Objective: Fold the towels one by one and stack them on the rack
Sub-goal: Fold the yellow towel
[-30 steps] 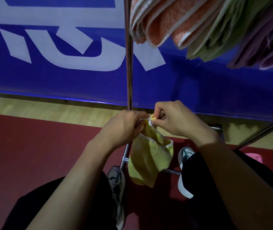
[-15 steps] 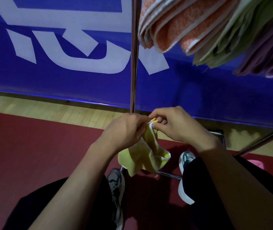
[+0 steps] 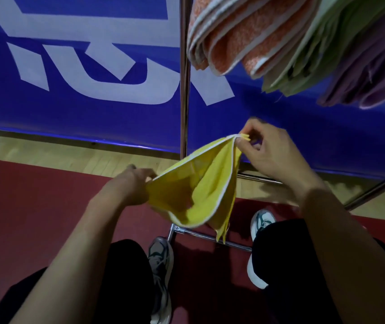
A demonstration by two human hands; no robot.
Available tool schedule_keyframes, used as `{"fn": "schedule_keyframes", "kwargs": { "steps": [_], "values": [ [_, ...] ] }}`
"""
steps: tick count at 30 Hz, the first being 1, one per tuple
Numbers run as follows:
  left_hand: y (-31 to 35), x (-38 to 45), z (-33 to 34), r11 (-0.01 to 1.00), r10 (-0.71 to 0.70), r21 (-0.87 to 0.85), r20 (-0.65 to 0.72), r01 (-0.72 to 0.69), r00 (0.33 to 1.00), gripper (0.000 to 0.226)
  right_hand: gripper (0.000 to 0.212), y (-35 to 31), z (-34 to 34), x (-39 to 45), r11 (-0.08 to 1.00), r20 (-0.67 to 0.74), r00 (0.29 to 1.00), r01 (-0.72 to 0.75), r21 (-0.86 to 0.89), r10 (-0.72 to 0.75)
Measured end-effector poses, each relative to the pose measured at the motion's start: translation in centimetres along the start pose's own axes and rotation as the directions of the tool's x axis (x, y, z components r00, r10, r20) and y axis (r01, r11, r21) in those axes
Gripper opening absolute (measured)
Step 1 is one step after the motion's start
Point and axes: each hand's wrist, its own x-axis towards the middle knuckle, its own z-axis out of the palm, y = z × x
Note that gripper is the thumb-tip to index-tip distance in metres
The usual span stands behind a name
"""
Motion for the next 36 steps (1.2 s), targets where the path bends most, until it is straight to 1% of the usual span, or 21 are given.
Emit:
{"fn": "schedule_keyframes", "kwargs": {
  "steps": [2,3,6,10,11,12,13,14,16,17,19,22,24,26,28,30,31,33,34,35,36],
  "values": [
    [-1.7,-0.3,0.2,0.999,-0.006,0.040,0.174,-0.001,0.985,0.047,0.015,1.4,-1.0,0.2,0.996,-0.049,0.997,-0.065,-0.057,0.063],
    [-2.3,-0.5,0.1,1.000,-0.013,0.026,0.223,0.008,0.975,0.043,0.015,1.9,-1.4,0.2,0.994,-0.071,0.993,-0.097,-0.057,0.092],
    [-2.7,-1.3,-0.2,0.997,-0.036,-0.063,0.238,0.053,0.971,0.033,0.011,2.9,-2.4,-0.3,0.988,-0.071,0.987,-0.146,-0.038,0.144],
    [-1.6,-2.1,-0.5,0.979,-0.067,-0.162,0.303,0.120,0.951,0.032,0.009,3.9,-3.0,-1.2,0.982,-0.045,0.982,-0.183,-0.048,0.181],
    [-1.3,-2.4,-0.6,0.972,-0.058,-0.201,0.289,0.120,0.955,0.029,0.009,4.3,-3.1,-1.3,0.979,-0.044,0.979,-0.202,-0.030,0.200],
    [-1.2,-2.5,-0.8,0.960,-0.040,-0.258,0.245,0.105,0.969,0.025,0.008,4.6,-3.2,-1.4,0.976,-0.046,0.975,-0.217,-0.010,0.216],
    [-1.0,-2.7,-1.1,0.941,-0.019,-0.331,0.169,0.075,0.985,0.025,0.008,5.0,-3.3,-1.4,0.975,-0.061,0.973,-0.224,0.009,0.224],
    [-0.7,-2.7,-1.5,0.906,-0.005,-0.423,0.064,0.032,0.998,0.029,0.009,5.3,-3.5,-1.4,0.974,-0.088,0.970,-0.224,0.026,0.225],
    [-0.1,-2.6,-2.1,0.780,-0.052,-0.624,-0.145,-0.051,0.988,0.037,0.012,5.5,-4.0,-1.4,0.970,-0.136,0.962,-0.226,0.087,0.236],
    [0.2,-2.6,-2.4,0.706,-0.088,-0.704,-0.204,-0.084,0.975,0.037,0.013,5.4,-4.1,-1.4,0.966,-0.148,0.958,-0.230,0.119,0.246],
    [1.1,-2.6,-2.9,0.591,-0.119,-0.799,-0.226,-0.114,0.967,0.038,0.015,5.4,-4.2,-1.5,0.962,-0.163,0.952,-0.237,0.139,0.258],
    [2.0,-2.6,-3.1,0.455,-0.138,-0.883,-0.200,-0.117,0.970,0.042,0.020,5.5,-4.0,-1.4,0.953,-0.151,0.943,-0.281,0.116,0.297],
    [2.1,-2.6,-3.2,0.398,-0.143,-0.911,-0.182,-0.112,0.973,0.047,0.021,5.5,-3.9,-1.2,0.937,-0.124,0.932,-0.326,0.129,0.341],
    [2.0,-2.6,-3.2,0.380,-0.131,-0.916,-0.187,-0.125,0.974,0.051,0.020,5.4,-3.8,-1.1,0.904,-0.072,0.913,-0.382,0.191,0.401],
    [1.7,-2.7,-3.2,0.388,-0.096,-0.908,-0.212,-0.160,0.972,0.054,0.025,5.3,-3.6,-1.2,0.879,-0.003,0.897,-0.431,0.205,0.441],
    [1.3,-2.7,-3.2,0.435,-0.055,-0.882,-0.227,-0.181,0.972,0.052,0.029,5.3,-3.4,-1.4,0.871,0.045,0.895,-0.442,0.214,0.444],
    [1.0,-2.7,-3.1,0.491,-0.035,-0.853,-0.220,-0.175,0.975,0.050,0.031,5.3,-3.3,-1.3,0.869,0.060,0.898,-0.438,0.229,0.436],
    [-0.1,-2.8,-2.8,0.665,0.005,-0.735,-0.176,-0.134,0.984,0.041,0.030,5.2,-3.3,-1.2,0.874,0.075,0.904,-0.426,0.234,0.420],
    [-0.7,-2.9,-2.5,0.748,0.020,-0.656,-0.130,-0.101,0.991,0.034,0.027,5.1,-3.4,-1.2,0.883,0.079,0.909,-0.416,0.219,0.408],
    [-1.1,-3.0,-2.4,0.800,0.020,-0.597,-0.083,-0.066,0.996,0.028,0.022,5.2,-3.4,-1.1,0.894,0.086,0.915,-0.403,0.197,0.394],
    [-1.4,-3.1,-2.3,0.816,0.002,-0.576,-0.059,-0.035,0.998,0.025,0.019,5.3,-3.3,-1.2,0.905,0.097,0.921,-0.389,0.170,0.377]
  ]
}}
